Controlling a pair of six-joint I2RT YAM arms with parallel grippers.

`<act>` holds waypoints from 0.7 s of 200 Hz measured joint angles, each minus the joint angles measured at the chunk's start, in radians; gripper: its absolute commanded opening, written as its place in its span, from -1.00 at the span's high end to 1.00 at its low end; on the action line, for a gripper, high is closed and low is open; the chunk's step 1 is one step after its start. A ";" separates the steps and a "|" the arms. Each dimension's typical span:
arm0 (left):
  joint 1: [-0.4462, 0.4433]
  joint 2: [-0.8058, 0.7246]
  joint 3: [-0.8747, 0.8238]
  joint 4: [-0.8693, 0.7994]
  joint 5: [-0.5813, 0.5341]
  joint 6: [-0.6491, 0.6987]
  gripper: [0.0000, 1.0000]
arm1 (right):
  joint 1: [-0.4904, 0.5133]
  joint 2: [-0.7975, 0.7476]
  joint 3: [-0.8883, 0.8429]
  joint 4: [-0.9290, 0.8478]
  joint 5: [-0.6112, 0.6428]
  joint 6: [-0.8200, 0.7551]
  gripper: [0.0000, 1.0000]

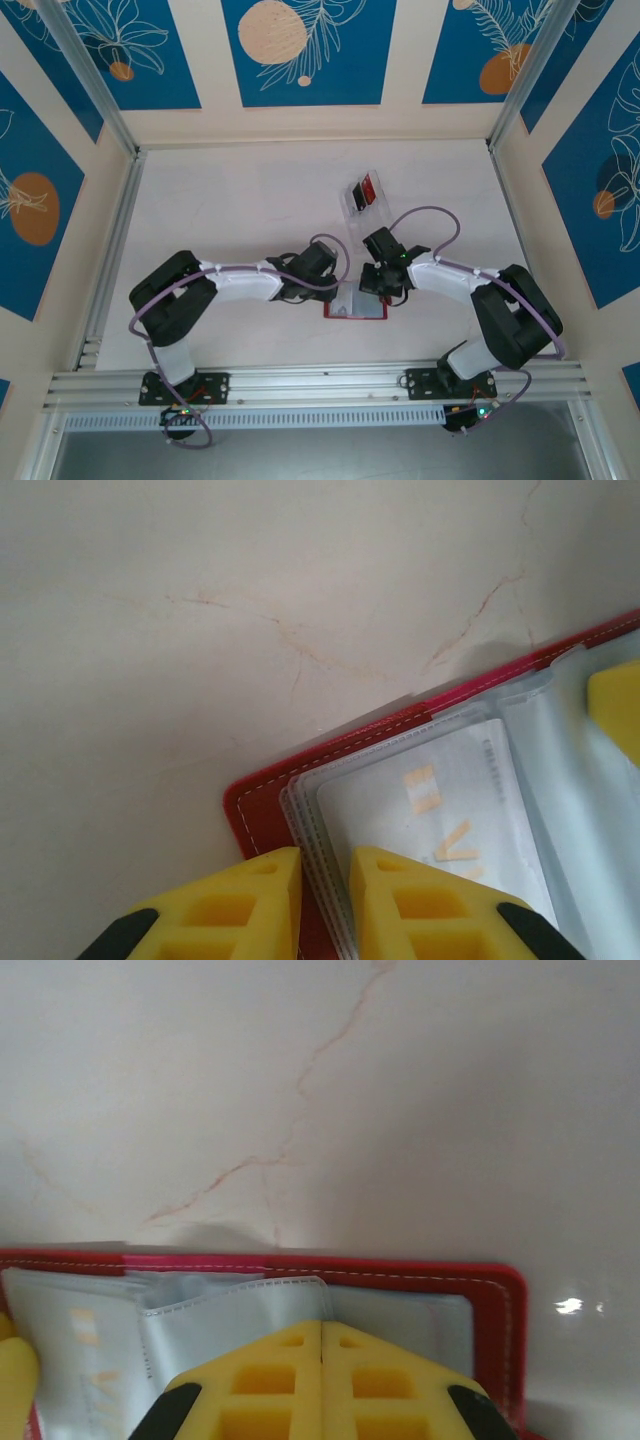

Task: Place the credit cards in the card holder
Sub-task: Flip over the card slot in the card holder.

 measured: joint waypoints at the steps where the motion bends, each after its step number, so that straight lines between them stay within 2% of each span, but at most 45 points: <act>1: 0.000 0.000 0.000 0.000 0.000 0.000 0.60 | 0.000 0.000 0.000 0.001 -0.002 0.000 0.98; 85: -0.005 0.000 0.000 0.001 -0.011 0.001 0.54 | 0.003 0.027 -0.012 0.148 -0.232 0.011 0.94; 140: -0.006 -0.012 -0.013 0.002 -0.013 -0.003 0.40 | 0.003 0.070 -0.014 0.225 -0.322 0.040 0.75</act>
